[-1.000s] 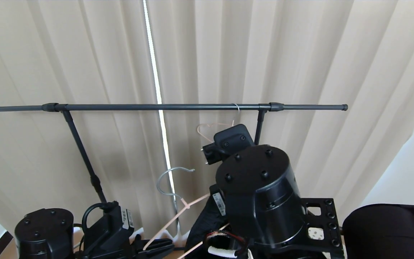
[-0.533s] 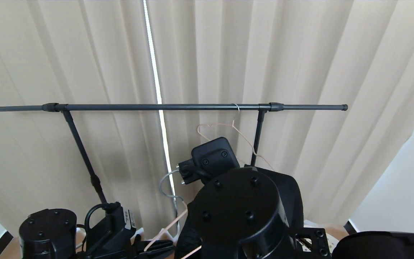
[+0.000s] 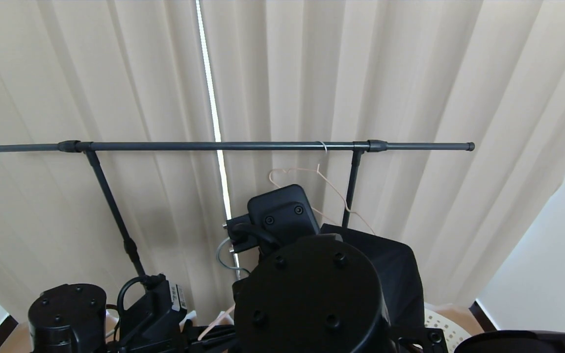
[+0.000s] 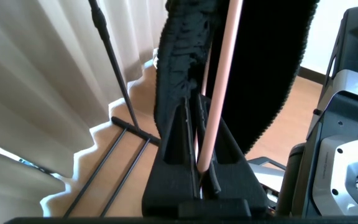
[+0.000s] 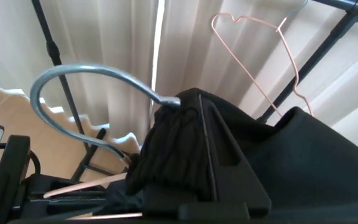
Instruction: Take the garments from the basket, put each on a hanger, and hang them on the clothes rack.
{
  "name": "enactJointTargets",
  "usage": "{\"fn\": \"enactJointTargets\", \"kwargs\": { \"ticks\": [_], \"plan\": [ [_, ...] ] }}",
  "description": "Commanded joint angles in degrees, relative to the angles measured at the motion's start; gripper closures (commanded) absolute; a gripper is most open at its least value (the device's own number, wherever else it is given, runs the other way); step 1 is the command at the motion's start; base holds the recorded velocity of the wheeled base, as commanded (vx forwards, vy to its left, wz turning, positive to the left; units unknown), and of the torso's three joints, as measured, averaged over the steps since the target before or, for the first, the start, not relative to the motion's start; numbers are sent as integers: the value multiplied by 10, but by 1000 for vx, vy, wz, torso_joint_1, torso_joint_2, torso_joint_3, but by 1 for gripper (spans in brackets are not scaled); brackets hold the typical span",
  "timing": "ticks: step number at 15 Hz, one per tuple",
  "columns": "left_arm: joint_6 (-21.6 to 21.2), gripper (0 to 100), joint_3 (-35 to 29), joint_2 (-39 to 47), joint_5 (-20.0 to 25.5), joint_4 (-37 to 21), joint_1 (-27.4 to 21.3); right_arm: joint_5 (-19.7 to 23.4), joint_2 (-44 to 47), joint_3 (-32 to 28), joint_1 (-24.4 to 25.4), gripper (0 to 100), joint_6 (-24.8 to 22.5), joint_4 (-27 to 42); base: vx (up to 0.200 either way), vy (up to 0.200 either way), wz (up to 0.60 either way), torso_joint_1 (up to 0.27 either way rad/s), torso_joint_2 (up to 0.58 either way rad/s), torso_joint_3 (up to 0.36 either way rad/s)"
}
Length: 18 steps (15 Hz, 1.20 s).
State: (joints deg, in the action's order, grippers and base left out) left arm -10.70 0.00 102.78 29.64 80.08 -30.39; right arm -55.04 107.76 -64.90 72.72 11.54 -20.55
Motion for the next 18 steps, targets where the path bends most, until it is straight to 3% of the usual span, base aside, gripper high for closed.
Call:
{"fn": "enactJointTargets", "kwargs": {
  "ticks": [1,7,18],
  "plan": [
    [0,100,0,-1,0,1,1,-1,-2,1,-1,0,0,1,0,0,0,0,0,0],
    [0,100,0,-1,0,27,-2,-6,-26,0,-45,0,-5,2,0,0,0,0,0,0],
    [2,100,0,-1,0,28,-4,-8,5,-11,-69,0,-5,2,0,0,0,0,0,0]
  ]
}}
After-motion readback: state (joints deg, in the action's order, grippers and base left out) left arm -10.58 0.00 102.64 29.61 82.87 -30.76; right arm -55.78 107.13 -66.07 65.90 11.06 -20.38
